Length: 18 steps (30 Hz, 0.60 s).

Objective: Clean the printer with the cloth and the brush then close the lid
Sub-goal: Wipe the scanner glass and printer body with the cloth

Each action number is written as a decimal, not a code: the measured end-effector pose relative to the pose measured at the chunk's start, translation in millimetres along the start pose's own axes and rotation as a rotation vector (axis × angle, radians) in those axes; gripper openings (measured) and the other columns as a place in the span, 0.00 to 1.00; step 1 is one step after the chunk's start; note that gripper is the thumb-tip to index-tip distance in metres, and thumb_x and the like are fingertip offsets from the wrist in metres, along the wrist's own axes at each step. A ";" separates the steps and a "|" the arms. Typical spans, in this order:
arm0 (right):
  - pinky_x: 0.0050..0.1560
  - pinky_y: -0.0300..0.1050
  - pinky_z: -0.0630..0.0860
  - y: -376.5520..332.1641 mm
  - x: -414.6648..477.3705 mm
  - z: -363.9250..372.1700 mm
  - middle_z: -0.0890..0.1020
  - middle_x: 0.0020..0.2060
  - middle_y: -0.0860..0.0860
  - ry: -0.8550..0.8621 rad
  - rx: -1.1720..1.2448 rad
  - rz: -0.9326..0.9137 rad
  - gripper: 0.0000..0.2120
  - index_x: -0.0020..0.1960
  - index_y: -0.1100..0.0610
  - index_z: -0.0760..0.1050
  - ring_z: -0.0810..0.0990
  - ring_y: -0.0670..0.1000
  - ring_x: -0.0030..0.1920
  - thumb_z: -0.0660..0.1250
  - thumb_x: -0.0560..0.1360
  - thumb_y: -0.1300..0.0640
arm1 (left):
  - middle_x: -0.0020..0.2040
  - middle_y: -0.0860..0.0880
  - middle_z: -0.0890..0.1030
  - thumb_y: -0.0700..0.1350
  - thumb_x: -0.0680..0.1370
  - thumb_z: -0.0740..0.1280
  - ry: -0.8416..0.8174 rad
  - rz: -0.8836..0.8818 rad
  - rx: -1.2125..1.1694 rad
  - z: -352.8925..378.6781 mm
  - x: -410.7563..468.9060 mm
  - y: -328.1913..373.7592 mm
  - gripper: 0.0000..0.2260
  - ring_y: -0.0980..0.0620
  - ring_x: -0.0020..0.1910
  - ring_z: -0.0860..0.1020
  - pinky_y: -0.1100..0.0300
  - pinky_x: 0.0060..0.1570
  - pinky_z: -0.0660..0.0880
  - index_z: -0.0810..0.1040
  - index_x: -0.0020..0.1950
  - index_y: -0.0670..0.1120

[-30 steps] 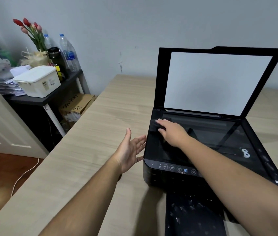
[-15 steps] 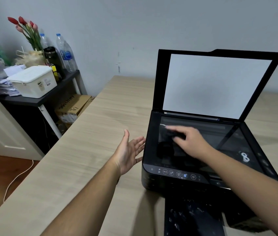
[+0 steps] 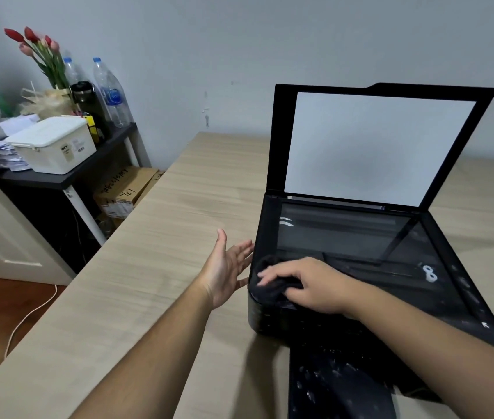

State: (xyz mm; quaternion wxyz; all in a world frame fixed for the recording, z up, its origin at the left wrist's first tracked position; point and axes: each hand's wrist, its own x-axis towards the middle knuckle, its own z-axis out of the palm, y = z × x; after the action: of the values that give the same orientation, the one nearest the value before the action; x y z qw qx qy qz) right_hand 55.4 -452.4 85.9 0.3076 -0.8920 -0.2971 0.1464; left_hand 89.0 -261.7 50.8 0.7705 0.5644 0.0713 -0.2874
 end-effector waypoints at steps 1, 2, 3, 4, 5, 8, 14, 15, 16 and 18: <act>0.65 0.34 0.67 0.0 -10.0 -2.1 0.81 0.57 0.42 -0.032 0.029 -0.004 0.23 0.52 0.48 0.81 0.75 0.37 0.59 0.60 0.65 0.67 | 0.76 0.52 0.61 0.69 0.74 0.34 0.002 0.000 0.000 0.5 -0.3 0.2 0.40 0.53 0.76 0.58 0.46 0.70 0.57 0.58 0.76 0.47; 0.63 0.35 0.69 1.1 -18.3 -7.2 0.82 0.54 0.43 -0.037 0.064 0.014 0.22 0.50 0.49 0.82 0.77 0.37 0.57 0.59 0.63 0.66 | 0.76 0.52 0.61 0.69 0.75 0.35 0.006 0.001 0.001 0.6 -0.8 0.2 0.39 0.53 0.75 0.58 0.46 0.69 0.58 0.58 0.76 0.47; 0.62 0.37 0.71 4.2 -24.2 -13.7 0.83 0.52 0.44 0.000 0.105 0.054 0.21 0.47 0.49 0.82 0.79 0.38 0.55 0.59 0.62 0.65 | 0.76 0.52 0.61 0.69 0.75 0.35 0.009 0.001 0.006 1.3 -1.8 0.5 0.39 0.54 0.75 0.59 0.46 0.69 0.59 0.58 0.76 0.47; 0.61 0.41 0.73 9.8 -28.3 -21.0 0.84 0.50 0.45 0.085 0.133 0.102 0.20 0.47 0.49 0.82 0.80 0.41 0.53 0.59 0.63 0.64 | 0.76 0.52 0.61 0.69 0.75 0.35 0.012 0.002 0.013 2.2 -2.3 0.6 0.39 0.54 0.75 0.59 0.47 0.68 0.59 0.58 0.76 0.48; 0.62 0.44 0.73 18.2 -28.6 -28.2 0.84 0.50 0.46 0.206 0.117 0.147 0.19 0.48 0.50 0.82 0.80 0.43 0.53 0.60 0.64 0.64 | 0.76 0.52 0.61 0.69 0.75 0.35 0.013 0.004 0.019 3.1 -2.9 0.6 0.39 0.54 0.75 0.59 0.47 0.69 0.59 0.58 0.76 0.48; 0.65 0.47 0.69 40.3 -10.1 -39.5 0.81 0.57 0.48 0.483 -0.110 0.258 0.19 0.57 0.52 0.79 0.76 0.49 0.60 0.63 0.70 0.65 | 0.76 0.53 0.61 0.69 0.75 0.35 0.026 0.008 0.029 6.2 -4.7 -0.5 0.38 0.55 0.75 0.59 0.49 0.69 0.60 0.59 0.76 0.48; 0.66 0.48 0.65 26.9 27.8 -13.3 0.72 0.68 0.45 0.297 -0.381 0.288 0.20 0.67 0.48 0.70 0.69 0.54 0.63 0.60 0.76 0.59 | 0.73 0.55 0.67 0.69 0.75 0.35 0.040 0.024 0.064 15.0 -8.7 -2.2 0.38 0.56 0.72 0.64 0.48 0.72 0.58 0.64 0.74 0.50; 0.65 0.46 0.65 20.9 23.3 -9.9 0.74 0.66 0.44 0.300 -0.337 0.240 0.20 0.65 0.47 0.72 0.70 0.53 0.62 0.61 0.75 0.59 | 0.72 0.55 0.68 0.69 0.75 0.35 0.040 0.028 0.068 16.0 -8.7 -1.7 0.37 0.56 0.71 0.65 0.48 0.72 0.59 0.65 0.73 0.51; 0.65 0.43 0.65 14.6 16.1 -5.9 0.75 0.65 0.43 0.279 -0.283 0.188 0.20 0.64 0.46 0.74 0.71 0.52 0.60 0.62 0.74 0.60 | 0.72 0.54 0.69 0.69 0.75 0.35 0.039 0.030 0.065 16.8 -8.8 -1.1 0.37 0.55 0.71 0.66 0.48 0.71 0.60 0.66 0.72 0.51; 0.63 0.40 0.66 4.3 -1.6 3.5 0.76 0.63 0.40 0.189 -0.198 0.084 0.20 0.61 0.45 0.76 0.73 0.48 0.57 0.64 0.72 0.61 | 0.72 0.53 0.69 0.69 0.75 0.35 0.032 0.025 0.054 18.5 -8.6 0.2 0.38 0.55 0.71 0.65 0.48 0.72 0.60 0.66 0.73 0.50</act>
State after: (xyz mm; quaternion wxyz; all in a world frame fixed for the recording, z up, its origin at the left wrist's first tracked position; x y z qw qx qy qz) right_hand 54.5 -454.5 80.6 0.2382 -0.9394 -0.2424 0.0445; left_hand 78.0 -275.4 61.2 0.7574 0.5904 0.0685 -0.2705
